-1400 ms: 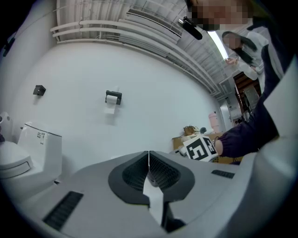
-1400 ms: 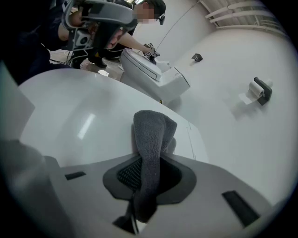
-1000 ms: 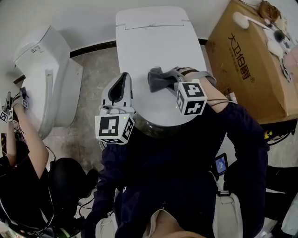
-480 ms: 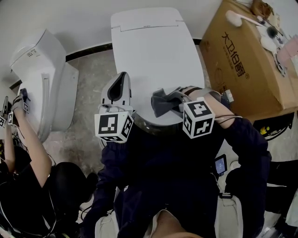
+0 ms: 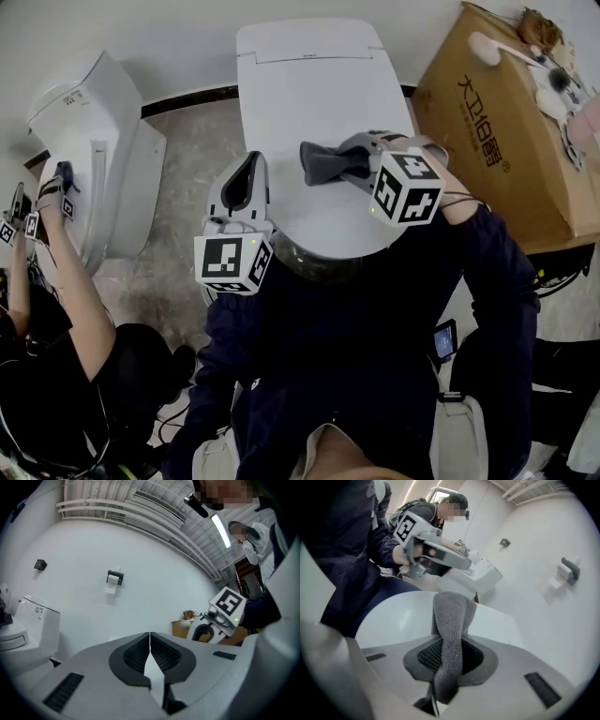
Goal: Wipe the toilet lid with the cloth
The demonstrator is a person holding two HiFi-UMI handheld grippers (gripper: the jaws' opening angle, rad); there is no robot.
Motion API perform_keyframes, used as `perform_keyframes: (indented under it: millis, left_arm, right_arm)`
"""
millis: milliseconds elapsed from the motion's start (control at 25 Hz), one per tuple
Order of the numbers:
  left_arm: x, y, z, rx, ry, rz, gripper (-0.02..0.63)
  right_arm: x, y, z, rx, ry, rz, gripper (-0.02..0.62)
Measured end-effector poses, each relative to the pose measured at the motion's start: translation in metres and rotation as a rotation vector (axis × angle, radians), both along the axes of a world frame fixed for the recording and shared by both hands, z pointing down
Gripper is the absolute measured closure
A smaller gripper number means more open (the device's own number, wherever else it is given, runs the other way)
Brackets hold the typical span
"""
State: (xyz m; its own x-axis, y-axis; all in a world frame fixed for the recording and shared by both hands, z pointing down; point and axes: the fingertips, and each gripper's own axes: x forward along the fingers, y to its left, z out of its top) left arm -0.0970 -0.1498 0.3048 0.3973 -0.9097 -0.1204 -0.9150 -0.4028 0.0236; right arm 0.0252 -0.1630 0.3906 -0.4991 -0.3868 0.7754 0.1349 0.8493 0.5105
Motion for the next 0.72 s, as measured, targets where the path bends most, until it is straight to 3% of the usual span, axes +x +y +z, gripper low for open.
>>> perform_keyframes:
  millis: [320, 560, 720]
  left_arm:
    - [-0.007, 0.006, 0.006, -0.027, 0.002, -0.040, 0.589]
    - [-0.019, 0.008, 0.004, -0.047, -0.005, -0.089, 0.589]
    - [-0.029, 0.007, 0.009, -0.069, -0.014, -0.124, 0.589]
  right_arm:
    - [-0.041, -0.158, -0.047, 0.269, -0.095, 0.102, 0.519]
    - [-0.067, -0.250, -0.027, 0.329, -0.107, 0.145, 0.519]
    - [-0.089, -0.284, -0.014, 0.373, -0.102, 0.130, 0.518]
